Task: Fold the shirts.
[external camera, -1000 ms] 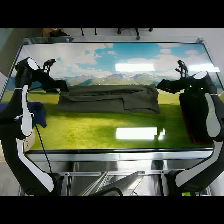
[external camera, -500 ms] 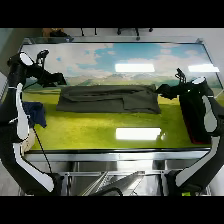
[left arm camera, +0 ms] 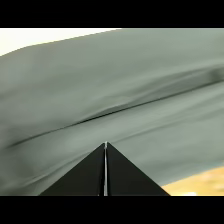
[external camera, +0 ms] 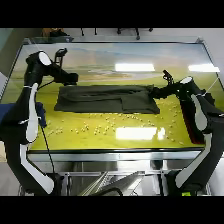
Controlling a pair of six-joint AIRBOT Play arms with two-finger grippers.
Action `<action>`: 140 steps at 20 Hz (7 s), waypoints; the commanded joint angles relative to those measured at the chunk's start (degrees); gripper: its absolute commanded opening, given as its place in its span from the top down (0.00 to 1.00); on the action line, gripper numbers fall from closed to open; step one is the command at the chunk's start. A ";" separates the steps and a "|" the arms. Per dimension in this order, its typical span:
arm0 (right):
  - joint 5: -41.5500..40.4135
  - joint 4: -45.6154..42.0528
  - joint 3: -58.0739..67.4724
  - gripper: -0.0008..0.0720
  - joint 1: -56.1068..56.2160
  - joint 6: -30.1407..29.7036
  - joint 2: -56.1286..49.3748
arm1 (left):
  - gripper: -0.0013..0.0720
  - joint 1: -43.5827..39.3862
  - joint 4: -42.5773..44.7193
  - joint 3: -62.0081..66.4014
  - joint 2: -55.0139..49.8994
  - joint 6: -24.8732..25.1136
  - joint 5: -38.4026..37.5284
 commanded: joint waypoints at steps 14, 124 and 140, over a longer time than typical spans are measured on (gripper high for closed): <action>23.47 6.91 22.32 0.96 0.26 10.86 12.70 | 0.96 -33.86 -16.83 0.33 -18.40 -2.62 36.35; 22.80 -8.94 20.04 0.97 -36.33 38.12 18.84 | 0.96 10.45 -16.74 -20.31 36.06 8.57 -5.88; 35.58 -35.47 4.66 0.96 -39.28 48.63 27.17 | 0.96 10.45 -16.72 -20.31 36.06 9.68 -7.23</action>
